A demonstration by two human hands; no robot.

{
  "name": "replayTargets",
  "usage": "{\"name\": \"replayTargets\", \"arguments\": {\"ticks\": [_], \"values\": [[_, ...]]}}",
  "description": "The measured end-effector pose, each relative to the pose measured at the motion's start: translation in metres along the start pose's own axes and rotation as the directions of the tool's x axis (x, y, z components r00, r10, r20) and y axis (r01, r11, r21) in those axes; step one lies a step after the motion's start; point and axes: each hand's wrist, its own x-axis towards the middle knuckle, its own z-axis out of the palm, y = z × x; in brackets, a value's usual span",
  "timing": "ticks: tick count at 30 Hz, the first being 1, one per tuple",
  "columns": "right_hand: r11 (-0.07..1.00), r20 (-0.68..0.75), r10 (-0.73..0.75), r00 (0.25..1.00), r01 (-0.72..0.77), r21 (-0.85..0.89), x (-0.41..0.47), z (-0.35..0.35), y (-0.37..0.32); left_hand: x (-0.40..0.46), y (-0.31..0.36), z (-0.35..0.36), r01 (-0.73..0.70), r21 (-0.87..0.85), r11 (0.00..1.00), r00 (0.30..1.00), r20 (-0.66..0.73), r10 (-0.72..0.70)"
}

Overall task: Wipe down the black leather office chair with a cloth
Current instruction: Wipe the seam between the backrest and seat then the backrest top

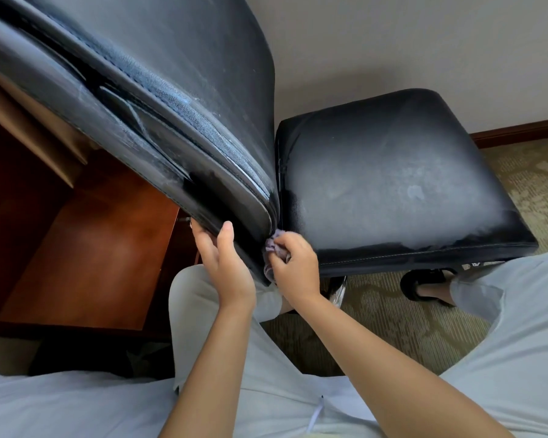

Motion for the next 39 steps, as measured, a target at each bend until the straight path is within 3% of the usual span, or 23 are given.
{"name": "replayTargets", "arguments": {"ticks": [3,5,9,13,17,21,24,26,28,30,36,39], "values": [[0.934,0.165,0.320,0.933,-0.340,0.111,-0.006,0.004,0.008,0.000,-0.002,-0.004,0.012,0.012,1.000,1.000,0.000,-0.012],[0.898,0.106,0.369,0.924,-0.383,0.216,-0.006,0.002,0.005,-0.001,-0.003,-0.005,0.015,0.024,1.000,1.000,0.000,-0.015],[0.876,-0.105,0.335,0.936,-0.268,0.401,-0.001,-0.012,-0.018,-0.003,-0.005,-0.003,0.037,0.018,0.999,0.999,-0.022,-0.036],[0.931,-0.329,0.089,0.940,0.039,0.363,0.017,-0.026,-0.050,-0.003,-0.004,-0.001,0.073,-0.021,0.997,0.995,-0.064,-0.074],[0.948,-0.332,-0.092,0.939,0.185,0.259,0.016,-0.020,-0.047,-0.004,-0.003,0.000,0.084,-0.024,0.996,0.993,-0.083,-0.085],[0.955,-0.315,-0.007,0.949,0.099,0.278,0.000,-0.001,-0.030,-0.003,-0.006,0.001,0.077,-0.023,0.997,0.993,-0.092,-0.078],[0.957,-0.249,0.072,0.966,0.004,0.291,-0.006,0.006,-0.027,-0.003,-0.008,0.000,0.064,0.012,0.998,0.995,-0.073,-0.063],[0.928,-0.167,0.228,0.959,-0.163,0.335,-0.011,0.009,-0.022,-0.003,-0.008,0.000,0.054,0.029,0.998,0.996,-0.068,-0.052],[0.863,-0.028,0.394,0.919,-0.359,0.354,-0.013,0.012,-0.016,-0.003,-0.007,-0.001,0.050,0.035,0.998,0.997,-0.059,-0.048],[0.830,0.071,0.467,0.881,-0.465,0.308,-0.009,0.014,-0.010,-0.004,-0.007,-0.002,0.048,0.035,0.998,0.998,-0.046,-0.046],[0.826,0.226,0.473,0.851,-0.518,0.223,0.004,0.002,-0.004,-0.004,-0.005,-0.002,0.051,0.044,0.998,0.998,-0.035,-0.050],[0.738,0.363,0.475,0.802,-0.588,0.332,0.000,-0.004,-0.007,-0.005,-0.004,-0.002,0.060,0.040,0.997,0.997,-0.042,-0.058]]}}
